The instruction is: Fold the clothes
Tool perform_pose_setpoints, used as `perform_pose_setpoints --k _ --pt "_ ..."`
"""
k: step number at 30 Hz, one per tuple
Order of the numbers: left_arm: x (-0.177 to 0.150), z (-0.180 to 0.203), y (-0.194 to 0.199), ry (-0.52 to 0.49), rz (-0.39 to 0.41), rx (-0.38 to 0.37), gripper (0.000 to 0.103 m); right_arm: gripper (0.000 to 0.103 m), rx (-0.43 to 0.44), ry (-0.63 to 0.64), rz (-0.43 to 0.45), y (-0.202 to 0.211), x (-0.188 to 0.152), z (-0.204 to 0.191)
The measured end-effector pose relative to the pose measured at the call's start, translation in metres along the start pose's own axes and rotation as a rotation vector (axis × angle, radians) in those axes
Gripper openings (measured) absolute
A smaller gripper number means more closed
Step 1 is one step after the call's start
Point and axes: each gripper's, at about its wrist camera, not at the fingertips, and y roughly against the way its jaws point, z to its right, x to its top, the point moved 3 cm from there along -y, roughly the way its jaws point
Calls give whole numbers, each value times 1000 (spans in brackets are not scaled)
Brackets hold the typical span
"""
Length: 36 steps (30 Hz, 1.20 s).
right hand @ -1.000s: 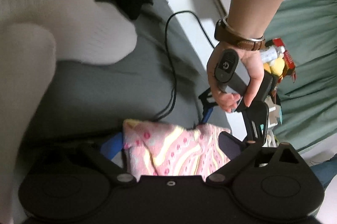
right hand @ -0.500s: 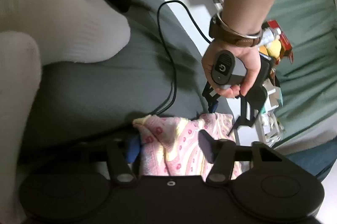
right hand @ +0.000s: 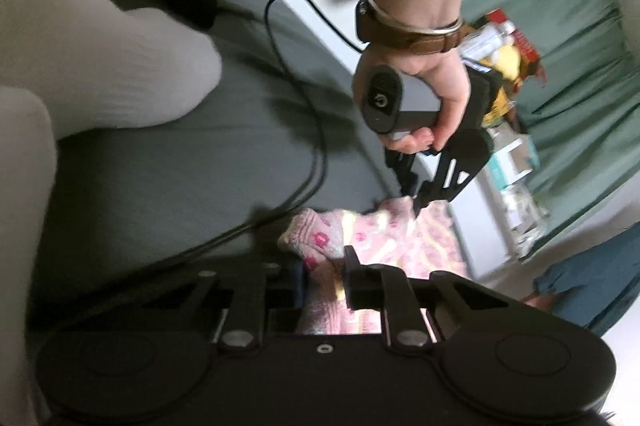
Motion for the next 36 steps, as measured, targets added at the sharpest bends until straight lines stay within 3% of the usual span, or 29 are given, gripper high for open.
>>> perform_pose_setpoints --k 3,6,13,17,21,27,32,36 --pt "7 15 5 -45 11 -22 7 17 -18 -49 2 7 -1 13" --pt "13 37 3 -85 4 -68 7 17 -8 -214 -25 18 -8 47" --pt "21 95 -17 -85 18 -152 7 16 88 -792 -92 35 -64 144" --pt "21 124 -36 -85 16 -182 7 16 79 -1007 -109 42 -107 176" --pt "14 154 -59 -92 11 -206 7 16 53 -1192 -163 47 -146 196" --pt "0 200 -91 -89 -10 -235 7 16 -6 -1526 -164 65 -211 207" --pt "-11 250 -119 -131 -44 -277 7 15 -108 -1643 -227 68 -252 206" --pt "-19 292 -135 -167 -54 -315 7 15 -160 -1728 -227 80 -274 205"
